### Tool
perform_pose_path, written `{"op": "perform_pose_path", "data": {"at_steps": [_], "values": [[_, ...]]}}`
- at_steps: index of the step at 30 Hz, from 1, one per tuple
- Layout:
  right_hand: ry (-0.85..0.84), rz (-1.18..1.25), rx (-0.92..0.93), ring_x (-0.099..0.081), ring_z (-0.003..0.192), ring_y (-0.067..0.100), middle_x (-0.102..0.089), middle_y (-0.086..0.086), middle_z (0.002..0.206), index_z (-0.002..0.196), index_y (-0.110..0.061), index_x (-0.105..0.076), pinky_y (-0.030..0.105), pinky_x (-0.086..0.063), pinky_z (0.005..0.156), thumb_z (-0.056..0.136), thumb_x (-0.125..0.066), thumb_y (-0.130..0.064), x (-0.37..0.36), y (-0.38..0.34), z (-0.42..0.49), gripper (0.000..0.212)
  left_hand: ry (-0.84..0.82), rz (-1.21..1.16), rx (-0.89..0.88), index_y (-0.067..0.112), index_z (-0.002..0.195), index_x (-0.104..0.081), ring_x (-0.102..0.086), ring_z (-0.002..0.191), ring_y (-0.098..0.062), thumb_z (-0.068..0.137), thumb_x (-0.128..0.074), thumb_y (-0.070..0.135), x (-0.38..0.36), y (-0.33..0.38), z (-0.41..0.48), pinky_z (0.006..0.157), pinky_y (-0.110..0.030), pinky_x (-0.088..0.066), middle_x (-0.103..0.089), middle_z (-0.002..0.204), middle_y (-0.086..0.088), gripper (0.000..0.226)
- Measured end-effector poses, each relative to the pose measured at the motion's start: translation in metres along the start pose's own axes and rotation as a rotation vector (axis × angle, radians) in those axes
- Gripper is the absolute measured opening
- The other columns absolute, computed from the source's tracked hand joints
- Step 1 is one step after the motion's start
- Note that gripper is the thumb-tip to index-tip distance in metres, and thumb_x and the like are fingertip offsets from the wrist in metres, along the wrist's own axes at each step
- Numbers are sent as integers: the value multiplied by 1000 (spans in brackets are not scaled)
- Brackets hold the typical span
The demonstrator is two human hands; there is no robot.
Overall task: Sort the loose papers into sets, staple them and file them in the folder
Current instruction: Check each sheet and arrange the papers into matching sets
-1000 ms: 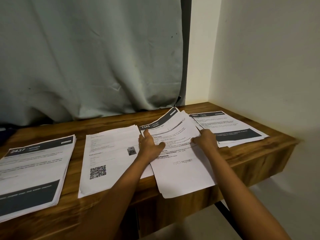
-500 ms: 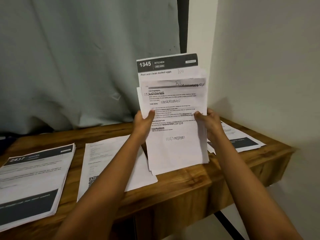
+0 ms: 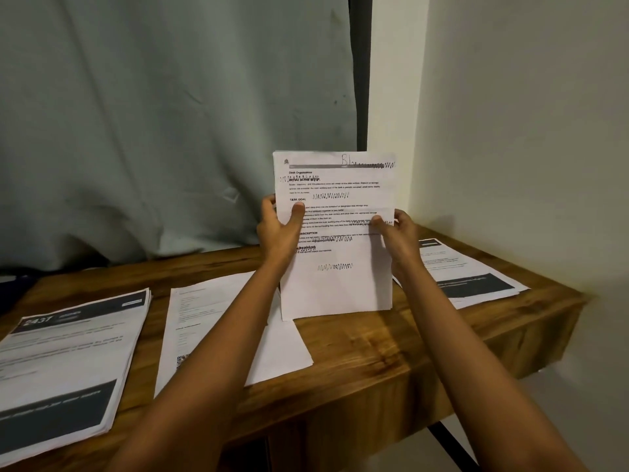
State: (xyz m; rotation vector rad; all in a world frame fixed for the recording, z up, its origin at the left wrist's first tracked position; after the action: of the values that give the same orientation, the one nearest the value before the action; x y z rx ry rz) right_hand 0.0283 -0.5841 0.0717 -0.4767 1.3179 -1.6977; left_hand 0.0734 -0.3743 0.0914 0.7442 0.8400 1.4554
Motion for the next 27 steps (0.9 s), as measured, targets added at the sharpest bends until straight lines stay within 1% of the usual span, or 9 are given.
{"op": "perform_pose_path", "data": {"at_steps": [3, 6, 8, 12, 16, 18, 22, 24, 27], "values": [[3, -9, 8, -61, 89, 8, -65, 1, 107, 121, -8, -56, 16, -46, 66, 91, -62, -12, 0, 2, -1, 31, 18, -13, 3, 16, 125, -41, -63, 93, -13, 94, -57, 30, 1, -5, -3, 64, -14, -53, -61, 115, 2, 38], [9, -18, 9, -57, 86, 1, -62, -3, 106, 123, -9, -53, 12, -44, 64, 93, -57, -11, 0, 4, -4, 31, 10, 6, -9, 12, 124, -43, -64, 97, -17, 95, -56, 30, 1, -13, -7, 71, -19, -55, -62, 120, -5, 37], [4, -17, 18, -55, 83, -2, -60, -6, 104, 123, -11, -53, 9, -43, 62, 95, -54, -10, 0, 5, -5, 28, -2, 17, -6, 11, 123, -43, -64, 95, -16, 96, -54, 30, 2, -19, -11, 69, -18, -54, -62, 120, -6, 35], [-4, -17, 55, -59, 84, 0, -63, -6, 101, 119, -12, -58, 9, -46, 62, 96, -50, -7, -2, -3, -7, 25, 13, 18, -34, 16, 115, -42, -64, 101, -20, 99, -48, 27, -1, -13, -11, 75, -27, -57, -61, 120, -6, 21], [1, -64, 100, -56, 83, -4, -61, -6, 103, 122, -10, -56, 8, -44, 62, 97, -47, -8, -4, -8, -6, 26, 15, 87, -68, 7, 124, -41, -61, 98, -15, 101, -42, 27, -5, -3, -11, 64, -13, -52, -59, 120, -3, 31], [-5, -104, 108, -55, 85, -3, -59, -6, 104, 122, -12, -53, 10, -45, 69, 98, -46, -8, -4, 1, -10, 26, 4, 144, -42, 6, 126, -40, -62, 101, -18, 101, -39, 29, -5, -13, -16, 63, -11, -48, -59, 125, -8, 34], [-4, -181, 100, -54, 108, 15, -57, -3, 117, 129, -15, -49, 31, -45, 94, 99, -46, -12, 1, 22, -17, 30, -20, 167, -2, 5, 127, -39, -60, 109, -21, 102, -38, 25, -6, -36, -35, 65, -8, -44, -56, 131, -10, 32], [4, -190, 97, -53, 110, 16, -56, -3, 118, 130, -14, -49, 33, -44, 96, 99, -46, -12, 2, 25, -17, 32, -14, 168, 11, 5, 127, -40, -59, 111, -22, 102, -38, 23, -6, -37, -39, 70, -11, -46, -56, 131, -10, 31], [15, -239, 123, -54, 103, 13, -58, -2, 114, 126, -12, -53, 29, -45, 90, 98, -47, -11, 5, 15, -13, 29, -9, 195, 18, 6, 125, -44, -59, 114, -25, 102, -38, 22, -8, -30, -35, 82, -26, -50, -57, 131, -10, 29]]}}
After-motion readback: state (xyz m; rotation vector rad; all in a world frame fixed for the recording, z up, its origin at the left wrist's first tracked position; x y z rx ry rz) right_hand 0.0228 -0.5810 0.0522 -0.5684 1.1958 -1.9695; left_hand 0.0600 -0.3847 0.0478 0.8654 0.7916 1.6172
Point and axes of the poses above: each hand's wrist, its own z-axis towards the middle knuckle, its own x-axis out of the back of the hand, y = z × x, the point moved 3 cm from there along z, towards the middle knuckle
